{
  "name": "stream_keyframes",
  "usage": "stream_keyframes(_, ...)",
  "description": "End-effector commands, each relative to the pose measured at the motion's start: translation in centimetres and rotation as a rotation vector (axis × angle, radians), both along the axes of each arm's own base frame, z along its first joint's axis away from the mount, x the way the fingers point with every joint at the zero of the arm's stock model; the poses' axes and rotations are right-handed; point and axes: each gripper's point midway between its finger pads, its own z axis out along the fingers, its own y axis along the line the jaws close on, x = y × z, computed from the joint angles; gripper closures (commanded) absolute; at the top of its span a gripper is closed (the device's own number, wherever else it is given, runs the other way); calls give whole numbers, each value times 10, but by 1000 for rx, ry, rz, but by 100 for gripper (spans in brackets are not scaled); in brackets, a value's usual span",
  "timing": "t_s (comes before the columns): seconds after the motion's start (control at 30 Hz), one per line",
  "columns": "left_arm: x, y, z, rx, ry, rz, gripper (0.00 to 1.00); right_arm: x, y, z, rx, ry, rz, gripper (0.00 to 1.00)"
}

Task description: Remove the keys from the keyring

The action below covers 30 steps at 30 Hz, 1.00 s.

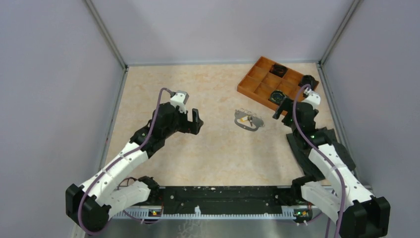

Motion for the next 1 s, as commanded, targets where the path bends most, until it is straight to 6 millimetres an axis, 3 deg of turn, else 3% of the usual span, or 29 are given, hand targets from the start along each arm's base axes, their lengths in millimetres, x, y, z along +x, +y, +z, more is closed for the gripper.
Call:
stream_keyframes(0.0, -1, -5, 24, -57, -49, -12, 1, -2, 1, 1, 79, -50, -45, 1)
stream_keyframes(0.17, -10, -7, 21, -80, -4, -30, 1, 1, 15, -1, 77, -50, 53, 1)
stream_keyframes(0.43, -21, -1, 15, -141, -20, -5, 1, 11, 61, -20, 61, 13, 268, 1)
stream_keyframes(0.53, -24, 0, 8, -149, 4, 7, 1, 17, 88, -24, 11, 20, 327, 4)
stream_keyframes(0.73, -30, 0, -3, -170, 32, 7, 1, 39, 128, -48, -12, 88, 404, 23)
stream_keyframes(0.97, -35, -2, -5, -201, 36, -3, 1, 76, 137, -66, -100, 89, 399, 32)
